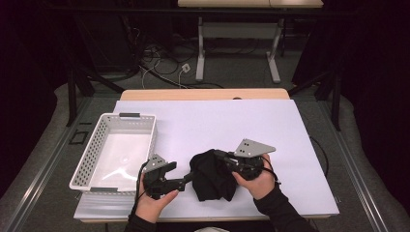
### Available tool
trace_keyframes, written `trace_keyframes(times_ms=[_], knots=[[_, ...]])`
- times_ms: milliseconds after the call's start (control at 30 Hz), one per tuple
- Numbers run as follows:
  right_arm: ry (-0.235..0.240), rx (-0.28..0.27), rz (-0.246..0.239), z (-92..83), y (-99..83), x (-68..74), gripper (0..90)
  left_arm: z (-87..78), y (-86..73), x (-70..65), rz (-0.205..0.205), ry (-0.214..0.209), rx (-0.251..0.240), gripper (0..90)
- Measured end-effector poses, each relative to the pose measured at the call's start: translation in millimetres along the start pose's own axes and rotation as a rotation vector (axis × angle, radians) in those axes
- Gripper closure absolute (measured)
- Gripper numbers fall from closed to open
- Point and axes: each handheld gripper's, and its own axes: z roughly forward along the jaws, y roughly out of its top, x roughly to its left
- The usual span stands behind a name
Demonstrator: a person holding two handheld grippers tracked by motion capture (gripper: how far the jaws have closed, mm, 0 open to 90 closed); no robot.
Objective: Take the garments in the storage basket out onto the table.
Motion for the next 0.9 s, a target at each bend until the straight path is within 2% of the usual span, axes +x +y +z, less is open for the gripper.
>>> trace_keyframes(times_ms=[200,433,633,900], knots=[[-0.017,-0.028,0.020,3.1,9.4,-12.4,90.0,-0.8,1.7,0.4,0.007,0.001,-0.009,21.4],[-0.012,0.054,0.074,14.7,-9.7,-25.1,90.0,2.4,0.1,1.1,0.018,0.004,-0.002,22.3],[-0.014,0.109,0.093,24.7,-26.2,-30.7,89.9,5.0,-0.2,-2.6,0.027,-0.018,0.004,22.3],[-0.013,0.117,0.117,26.1,-32.1,-33.0,89.5,9.6,4.9,-17.9,0.053,-0.055,-0.002,21.9]])
